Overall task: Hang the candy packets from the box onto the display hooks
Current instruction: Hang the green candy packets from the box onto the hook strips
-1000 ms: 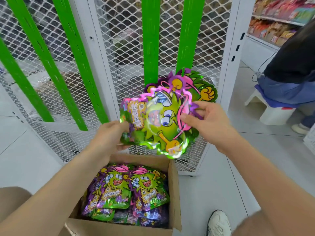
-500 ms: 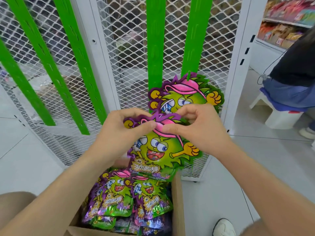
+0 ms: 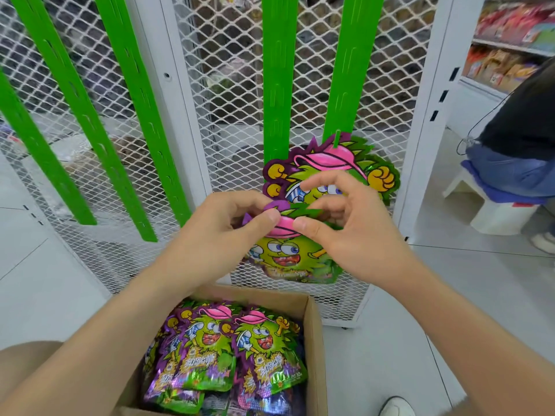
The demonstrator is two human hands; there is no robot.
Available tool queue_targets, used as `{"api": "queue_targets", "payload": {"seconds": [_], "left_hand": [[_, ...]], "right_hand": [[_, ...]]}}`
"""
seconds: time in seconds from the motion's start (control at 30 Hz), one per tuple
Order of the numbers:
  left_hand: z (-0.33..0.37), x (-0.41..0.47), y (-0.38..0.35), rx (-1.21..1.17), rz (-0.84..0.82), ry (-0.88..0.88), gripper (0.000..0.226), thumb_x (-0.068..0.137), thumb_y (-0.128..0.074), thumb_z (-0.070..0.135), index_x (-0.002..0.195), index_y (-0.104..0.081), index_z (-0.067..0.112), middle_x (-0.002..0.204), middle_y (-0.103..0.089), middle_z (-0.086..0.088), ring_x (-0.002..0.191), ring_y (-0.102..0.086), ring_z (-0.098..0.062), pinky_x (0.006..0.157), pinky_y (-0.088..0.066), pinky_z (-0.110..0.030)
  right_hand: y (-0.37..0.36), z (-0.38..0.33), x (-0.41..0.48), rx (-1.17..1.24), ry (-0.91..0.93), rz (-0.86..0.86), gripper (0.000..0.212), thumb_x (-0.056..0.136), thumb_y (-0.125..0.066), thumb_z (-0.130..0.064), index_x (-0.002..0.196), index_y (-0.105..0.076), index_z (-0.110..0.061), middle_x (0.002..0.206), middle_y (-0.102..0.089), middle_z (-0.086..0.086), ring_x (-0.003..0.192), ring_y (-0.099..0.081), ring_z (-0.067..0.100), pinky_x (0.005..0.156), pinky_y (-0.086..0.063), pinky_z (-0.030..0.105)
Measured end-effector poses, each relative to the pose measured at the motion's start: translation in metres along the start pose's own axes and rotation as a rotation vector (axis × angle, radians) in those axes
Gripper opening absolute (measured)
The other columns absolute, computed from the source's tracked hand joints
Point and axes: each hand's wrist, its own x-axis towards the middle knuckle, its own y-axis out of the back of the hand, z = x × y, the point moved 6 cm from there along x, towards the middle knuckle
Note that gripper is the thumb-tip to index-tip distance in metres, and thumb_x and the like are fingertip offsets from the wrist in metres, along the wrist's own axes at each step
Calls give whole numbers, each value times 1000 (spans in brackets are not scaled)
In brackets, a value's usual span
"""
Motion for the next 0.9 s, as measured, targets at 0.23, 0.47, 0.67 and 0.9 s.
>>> {"api": "queue_targets", "payload": {"seconds": [0.23,0.47,0.67,0.9], "left_hand": [[-11,11,4,-79,-88,172,42,99,-65,56,104,-80,17,106,-79,-19,106,-74,-37,112,-50,-53],[2,32,-4,-127,-82,235,39,108,-55,42,108,-82,14,109,-82,-6,120,-71,-23,120,-41,-48],[39,54,-7,-79,-3,158,33,101,-68,46,94,-85,19,98,-82,-8,107,-74,-29,111,-49,-55],[82,80,-12,92,303,-149,17,99,-71,35,114,-72,28,105,-74,10,95,-71,-4,89,-56,-29]], "right_hand": [[0,-10,2,-139,218,44,31,90,-82,-11,111,-70,-30,97,-74,-6,96,-69,17,87,-55,45],[10,-26,5,-686,671,218,22,98,-77,-15,119,-80,-15,132,-64,17,103,-58,33,88,-49,42],[33,-36,11,-727,719,327,13,100,-76,-20,105,-83,-11,120,-68,17,98,-62,36,81,-52,45],[67,-33,24,-659,606,525,9,97,-78,-18,98,-83,-10,107,-52,20,88,-52,30,74,-47,39]]}}
